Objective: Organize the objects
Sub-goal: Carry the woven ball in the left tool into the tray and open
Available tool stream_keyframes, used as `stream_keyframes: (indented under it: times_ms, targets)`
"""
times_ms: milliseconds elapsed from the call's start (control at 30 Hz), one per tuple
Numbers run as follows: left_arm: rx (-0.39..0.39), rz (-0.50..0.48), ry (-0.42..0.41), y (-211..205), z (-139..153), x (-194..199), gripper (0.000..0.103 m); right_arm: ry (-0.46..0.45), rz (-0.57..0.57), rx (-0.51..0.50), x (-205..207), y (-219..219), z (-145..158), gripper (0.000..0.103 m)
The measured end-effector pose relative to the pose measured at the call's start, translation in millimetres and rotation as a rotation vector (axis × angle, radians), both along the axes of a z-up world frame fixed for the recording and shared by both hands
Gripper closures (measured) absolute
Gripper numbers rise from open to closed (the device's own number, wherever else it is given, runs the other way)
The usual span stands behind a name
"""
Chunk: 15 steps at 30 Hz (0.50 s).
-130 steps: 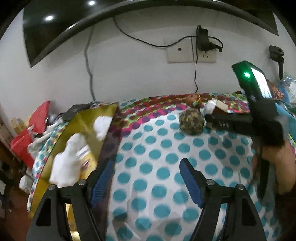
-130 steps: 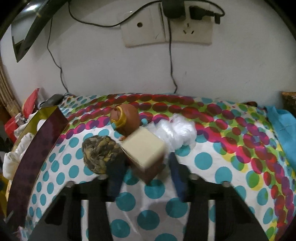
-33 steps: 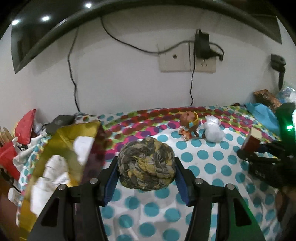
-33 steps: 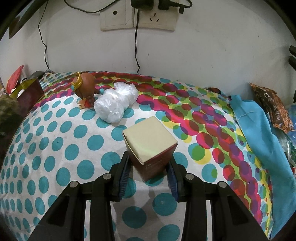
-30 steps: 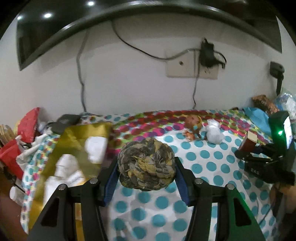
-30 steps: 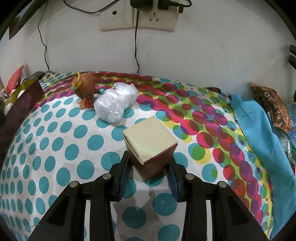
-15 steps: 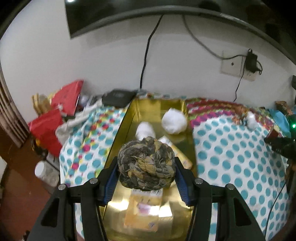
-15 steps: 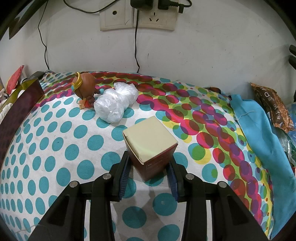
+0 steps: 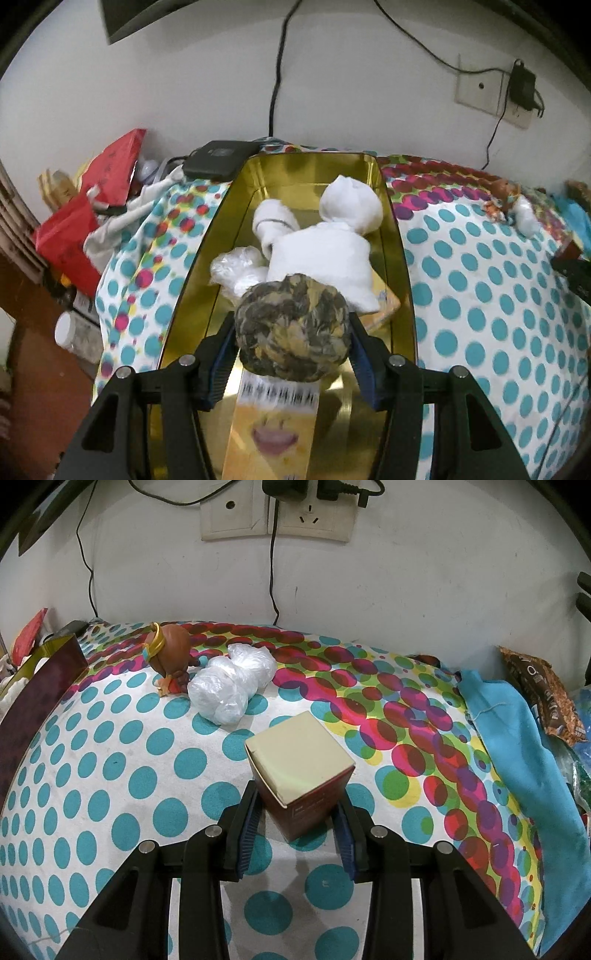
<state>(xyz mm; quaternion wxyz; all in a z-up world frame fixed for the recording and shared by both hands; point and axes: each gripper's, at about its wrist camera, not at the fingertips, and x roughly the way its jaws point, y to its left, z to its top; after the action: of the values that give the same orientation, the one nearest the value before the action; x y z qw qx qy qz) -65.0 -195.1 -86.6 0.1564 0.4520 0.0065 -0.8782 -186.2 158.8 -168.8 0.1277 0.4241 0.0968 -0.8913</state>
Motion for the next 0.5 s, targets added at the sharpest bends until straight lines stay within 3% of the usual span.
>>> stream_keyframes:
  times_ms: [167, 500]
  targets:
    - [0.043, 0.037, -0.003, -9, -2, -18, 0.046, 0.002, 0.001, 0.004, 0, 0, 0, 0.066]
    - [0.053, 0.042, -0.022, -17, -8, 0, 0.046, -0.006, 0.001, -0.012, -1, 2, -1, 0.066]
